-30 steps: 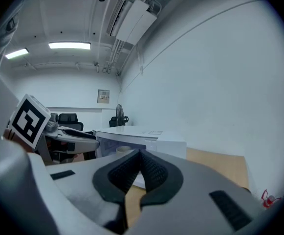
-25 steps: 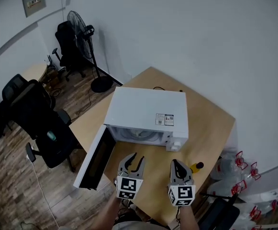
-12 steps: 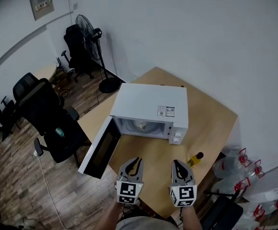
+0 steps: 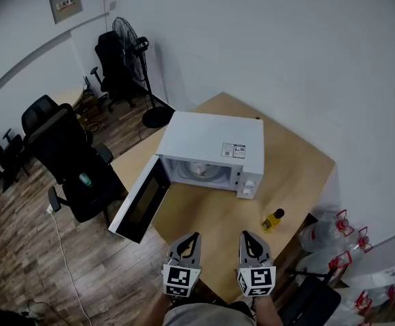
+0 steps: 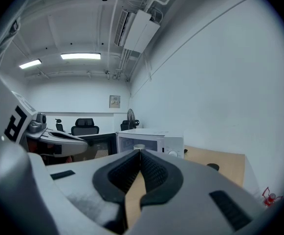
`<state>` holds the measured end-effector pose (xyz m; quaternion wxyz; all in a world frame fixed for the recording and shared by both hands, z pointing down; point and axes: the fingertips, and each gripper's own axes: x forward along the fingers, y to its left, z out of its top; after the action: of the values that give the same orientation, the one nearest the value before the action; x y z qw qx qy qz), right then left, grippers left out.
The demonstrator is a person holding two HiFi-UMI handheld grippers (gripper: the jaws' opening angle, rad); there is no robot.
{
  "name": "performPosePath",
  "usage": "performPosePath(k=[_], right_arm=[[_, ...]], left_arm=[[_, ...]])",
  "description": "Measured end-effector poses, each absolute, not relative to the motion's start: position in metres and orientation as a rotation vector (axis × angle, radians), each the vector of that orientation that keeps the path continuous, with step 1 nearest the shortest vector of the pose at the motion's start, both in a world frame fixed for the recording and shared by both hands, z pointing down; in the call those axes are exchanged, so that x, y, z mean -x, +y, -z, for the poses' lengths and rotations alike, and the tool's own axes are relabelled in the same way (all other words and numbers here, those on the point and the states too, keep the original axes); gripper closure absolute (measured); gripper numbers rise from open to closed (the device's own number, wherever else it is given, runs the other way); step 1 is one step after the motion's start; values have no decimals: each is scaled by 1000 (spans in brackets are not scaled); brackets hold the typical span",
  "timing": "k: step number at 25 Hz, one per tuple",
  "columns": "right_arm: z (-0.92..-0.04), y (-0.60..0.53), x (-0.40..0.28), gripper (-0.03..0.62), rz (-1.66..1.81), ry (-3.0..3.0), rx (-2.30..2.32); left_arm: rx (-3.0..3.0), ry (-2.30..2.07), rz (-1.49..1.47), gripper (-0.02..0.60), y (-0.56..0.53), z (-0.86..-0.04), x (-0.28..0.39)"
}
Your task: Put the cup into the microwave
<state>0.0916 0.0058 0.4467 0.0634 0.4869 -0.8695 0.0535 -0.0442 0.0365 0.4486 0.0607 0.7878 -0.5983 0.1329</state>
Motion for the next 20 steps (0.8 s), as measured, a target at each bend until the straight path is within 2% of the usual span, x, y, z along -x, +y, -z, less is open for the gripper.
performPosePath(k=[20], right_arm=[[-448, 18, -91, 577, -140, -2613, -1472]], left_arm=[[-2391, -1837, -410, 558, 44, -441, 51]])
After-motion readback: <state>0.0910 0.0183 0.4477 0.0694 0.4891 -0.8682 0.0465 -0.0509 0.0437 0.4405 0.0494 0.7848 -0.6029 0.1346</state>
